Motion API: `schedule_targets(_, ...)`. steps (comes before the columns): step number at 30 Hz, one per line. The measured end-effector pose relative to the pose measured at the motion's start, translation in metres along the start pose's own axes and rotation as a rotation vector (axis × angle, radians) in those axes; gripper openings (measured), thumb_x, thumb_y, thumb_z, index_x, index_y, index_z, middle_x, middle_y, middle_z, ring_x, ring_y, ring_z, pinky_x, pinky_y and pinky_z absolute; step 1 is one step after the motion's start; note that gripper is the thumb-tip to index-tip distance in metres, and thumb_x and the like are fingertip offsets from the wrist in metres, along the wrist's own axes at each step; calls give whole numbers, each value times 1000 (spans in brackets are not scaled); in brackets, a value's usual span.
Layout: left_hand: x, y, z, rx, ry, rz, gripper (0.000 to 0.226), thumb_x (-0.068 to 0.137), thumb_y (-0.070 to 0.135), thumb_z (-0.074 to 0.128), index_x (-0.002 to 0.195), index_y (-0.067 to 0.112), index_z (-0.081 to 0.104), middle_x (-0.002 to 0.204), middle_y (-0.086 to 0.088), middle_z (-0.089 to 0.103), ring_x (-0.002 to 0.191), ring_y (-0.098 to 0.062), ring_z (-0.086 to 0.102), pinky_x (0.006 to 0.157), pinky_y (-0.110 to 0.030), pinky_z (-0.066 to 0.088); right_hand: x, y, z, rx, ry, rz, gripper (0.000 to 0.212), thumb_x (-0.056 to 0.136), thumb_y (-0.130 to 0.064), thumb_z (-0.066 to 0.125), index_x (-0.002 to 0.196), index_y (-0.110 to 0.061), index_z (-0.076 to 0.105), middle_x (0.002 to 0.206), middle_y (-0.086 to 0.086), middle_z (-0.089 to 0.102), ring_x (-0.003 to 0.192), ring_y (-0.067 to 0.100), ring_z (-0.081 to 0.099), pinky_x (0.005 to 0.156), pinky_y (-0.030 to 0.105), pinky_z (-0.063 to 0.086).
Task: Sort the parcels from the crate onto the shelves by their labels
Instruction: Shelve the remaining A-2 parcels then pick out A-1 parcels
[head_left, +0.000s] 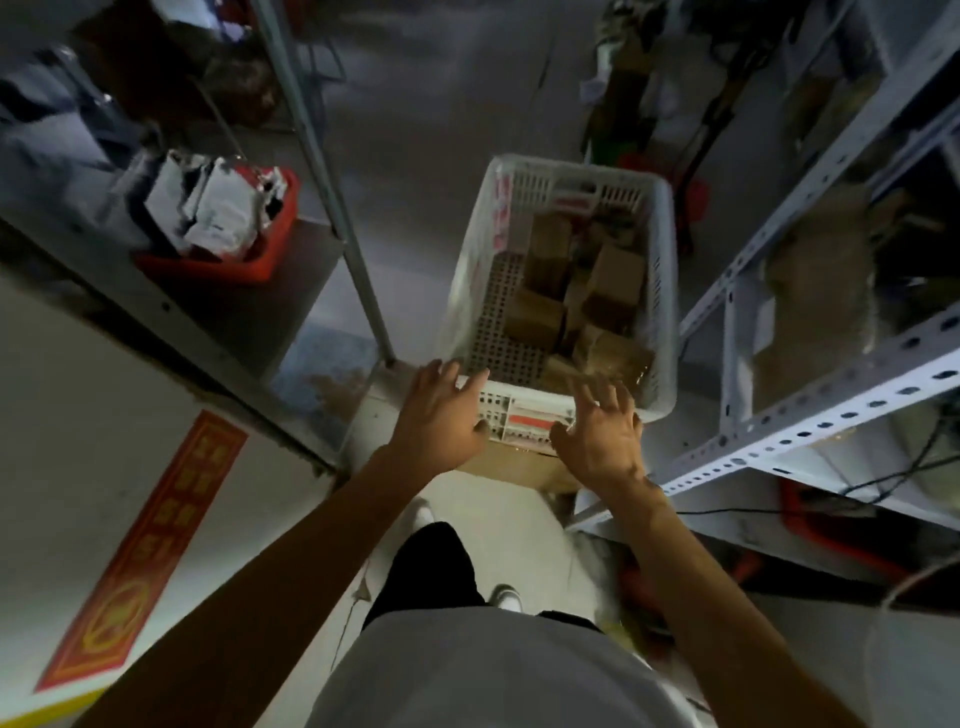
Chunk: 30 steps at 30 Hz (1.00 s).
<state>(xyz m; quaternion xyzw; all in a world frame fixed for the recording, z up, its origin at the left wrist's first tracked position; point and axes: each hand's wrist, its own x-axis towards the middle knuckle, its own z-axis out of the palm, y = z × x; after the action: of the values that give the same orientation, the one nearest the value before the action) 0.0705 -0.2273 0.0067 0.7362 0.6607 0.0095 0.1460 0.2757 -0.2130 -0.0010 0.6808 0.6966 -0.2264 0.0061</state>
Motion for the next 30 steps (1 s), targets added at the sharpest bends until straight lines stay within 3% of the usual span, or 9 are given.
schedule_targets(7,110,-25,-14,28,-113,150,73,92,45,56,155,24,25,155,-11,32,141,-32,29,117,-45,24,60,-4,-1,74,-47,172,74,90,-37,65,153,-30,28,163,3,18,150,31,10,119,53,18)
schedule_targets(11,162,-23,-8,9,-210,195,76,90,45,60,154,22,27,152,-15,38,139,-36,34,118,-45,27,86,2,-6,164,-26,315,70,88,-34,66,149,-24,35,157,6,31,141,34,29,113,51,34)
schedule_targets(14,194,-14,2,-20,-265,221,75,89,44,61,153,19,30,149,-14,43,136,-36,38,114,-46,33,105,21,-3,288,-37,429,69,79,-39,68,140,-21,41,140,7,49,122,36,48,96,51,49)
schedule_targets(17,220,5,19,-65,-314,251,72,89,41,61,151,17,33,147,-13,44,135,-35,40,111,-46,37,132,48,9,440,-30,533,72,63,-58,49,122,-16,50,114,10,60,102,33,58,83,48,53)
schedule_targets(19,241,21,36,-81,-327,264,71,89,41,62,150,15,35,146,-14,45,133,-34,43,110,-44,39,156,73,23,518,-46,550,59,68,-56,54,113,-18,51,101,6,62,94,28,61,81,48,55)
schedule_targets(21,256,32,47,-122,-346,267,72,89,41,64,150,15,34,146,-14,46,133,-32,45,111,-42,39,173,88,31,561,-20,535,56,77,-49,66,123,-22,51,111,3,64,103,26,63,88,47,55)
schedule_targets(25,296,59,85,-215,-474,238,70,93,33,63,151,12,30,150,-10,42,138,-27,39,114,-38,33,202,114,37,683,33,570,78,76,-46,67,145,-21,43,134,4,60,124,25,57,104,44,49)
schedule_targets(28,312,80,105,-321,-521,220,61,95,22,58,150,15,33,148,-7,44,134,-26,43,112,-40,37,217,114,36,731,33,632,84,88,-31,68,157,-15,22,149,11,47,135,31,47,109,41,40)
schedule_targets(30,319,89,119,-400,-553,207,60,95,19,57,150,20,32,149,-5,46,133,-27,47,111,-43,41,223,116,44,740,41,663,88,89,-31,67,158,-14,15,153,13,41,139,33,42,110,45,37)
